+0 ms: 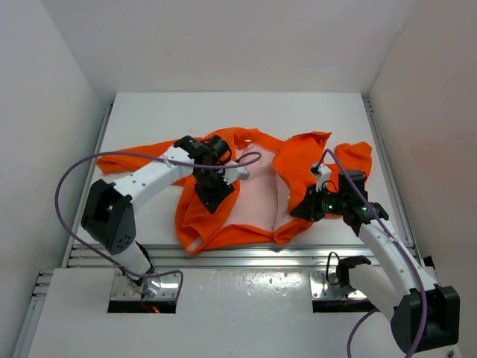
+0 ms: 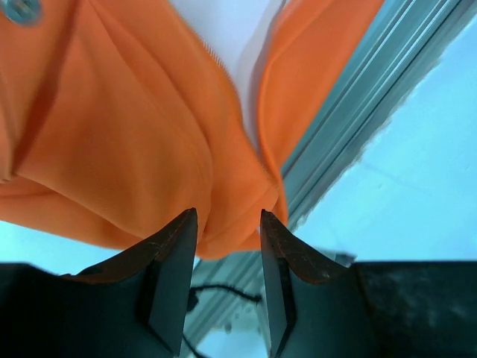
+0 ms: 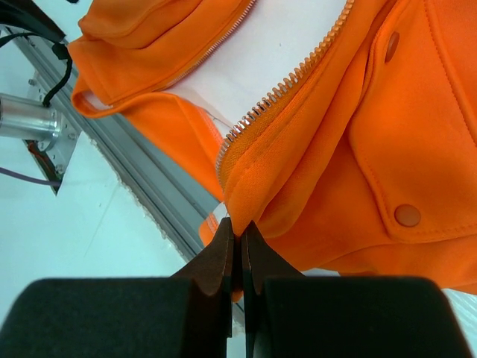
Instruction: Zip up the jacket
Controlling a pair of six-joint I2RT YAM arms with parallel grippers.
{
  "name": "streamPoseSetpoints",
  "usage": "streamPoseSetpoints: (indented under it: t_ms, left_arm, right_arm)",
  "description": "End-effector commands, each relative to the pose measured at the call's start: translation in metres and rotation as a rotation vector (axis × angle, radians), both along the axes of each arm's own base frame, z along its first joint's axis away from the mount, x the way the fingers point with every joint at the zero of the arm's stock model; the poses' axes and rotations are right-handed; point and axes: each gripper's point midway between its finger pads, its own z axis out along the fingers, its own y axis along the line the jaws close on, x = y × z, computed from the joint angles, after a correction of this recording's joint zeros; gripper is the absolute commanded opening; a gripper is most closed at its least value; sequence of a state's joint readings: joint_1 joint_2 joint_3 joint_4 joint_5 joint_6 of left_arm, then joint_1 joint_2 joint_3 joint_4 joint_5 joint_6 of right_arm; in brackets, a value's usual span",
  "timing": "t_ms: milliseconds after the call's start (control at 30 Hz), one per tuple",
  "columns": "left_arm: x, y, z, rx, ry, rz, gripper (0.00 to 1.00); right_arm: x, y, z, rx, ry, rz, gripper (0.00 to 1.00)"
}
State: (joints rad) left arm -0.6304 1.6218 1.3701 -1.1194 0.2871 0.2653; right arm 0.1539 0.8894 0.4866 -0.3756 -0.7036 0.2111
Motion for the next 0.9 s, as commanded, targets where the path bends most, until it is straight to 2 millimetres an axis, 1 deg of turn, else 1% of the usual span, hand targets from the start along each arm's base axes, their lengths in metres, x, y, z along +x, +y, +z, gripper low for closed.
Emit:
streamPoseSetpoints:
  t_ms: [0, 33, 67, 100, 167, 233, 300, 333, 367, 400, 433, 467, 533, 567, 600, 667, 733, 800, 867]
  left_arm:
    - [-0.028, 0.030, -0.009, 0.178, 0.123, -0.064, 0.44]
    - [-0.030, 0.034, -0.012, 0.197, 0.128, -0.064, 0.44]
    - [-0.038, 0.037, -0.021, 0.222, 0.161, -0.076, 0.44]
    - [-0.042, 0.040, -0.024, 0.240, 0.164, -0.085, 0.44]
    - [-0.043, 0.045, -0.033, 0.278, 0.175, -0.065, 0.46]
    - [-0.041, 0.044, -0.036, 0.278, 0.175, -0.065, 0.50]
    - [-0.042, 0.044, -0.043, 0.291, 0.192, -0.066, 0.50]
    - [-0.044, 0.043, -0.045, 0.298, 0.200, -0.067, 0.50]
    - [-0.040, 0.046, -0.052, 0.324, 0.184, -0.052, 0.50]
    - [-0.035, 0.045, -0.053, 0.323, 0.162, -0.051, 0.51]
    - [-0.033, 0.042, -0.058, 0.323, 0.164, -0.026, 0.51]
    - [-0.027, 0.044, -0.061, 0.344, 0.138, -0.024, 0.53]
    - [-0.024, 0.044, -0.070, 0.352, 0.127, 0.000, 0.53]
    - [-0.022, 0.042, -0.070, 0.346, 0.120, 0.001, 0.54]
    - [-0.024, 0.043, -0.076, 0.355, 0.130, 0.000, 0.56]
    - [-0.024, 0.044, -0.078, 0.362, 0.140, -0.002, 0.61]
    - [-0.025, 0.042, -0.084, 0.363, 0.157, -0.003, 0.62]
    - [-0.026, 0.041, -0.087, 0.360, 0.171, -0.014, 0.62]
    - [-0.032, 0.043, -0.095, 0.372, 0.205, -0.029, 0.57]
  right_arm:
    - [0.008, 0.001, 0.015, -0.001, -0.059, 0.010, 0.00]
    - [0.007, 0.001, 0.015, -0.002, -0.061, 0.013, 0.00]
    - [0.007, 0.001, 0.015, -0.002, -0.058, 0.012, 0.00]
    - [0.008, 0.001, 0.015, -0.003, -0.059, 0.009, 0.00]
    - [0.009, -0.001, 0.013, -0.010, -0.056, 0.003, 0.00]
    - [0.011, -0.002, 0.009, -0.022, -0.050, -0.008, 0.00]
    - [0.012, -0.003, 0.009, -0.029, -0.046, -0.014, 0.00]
    - [0.014, -0.006, 0.005, -0.046, -0.035, -0.028, 0.00]
    - [0.017, -0.007, 0.005, -0.054, -0.031, -0.037, 0.00]
    - [0.018, -0.008, 0.003, -0.063, -0.028, -0.044, 0.00]
    - [0.022, -0.013, -0.003, -0.091, -0.014, -0.072, 0.00]
    - [0.025, -0.014, -0.003, -0.094, -0.009, -0.086, 0.00]
    - [0.030, -0.019, -0.009, -0.126, 0.009, -0.116, 0.00]
    - [0.031, -0.021, -0.012, -0.137, 0.021, -0.128, 0.00]
    - [0.034, -0.023, -0.012, -0.150, 0.020, -0.146, 0.00]
    - [0.037, -0.025, -0.016, -0.166, 0.033, -0.156, 0.00]
    - [0.041, -0.026, -0.016, -0.167, 0.039, -0.165, 0.00]
    - [0.043, -0.025, -0.018, -0.169, 0.055, -0.176, 0.00]
    - [0.045, -0.028, -0.023, -0.184, 0.075, -0.193, 0.00]
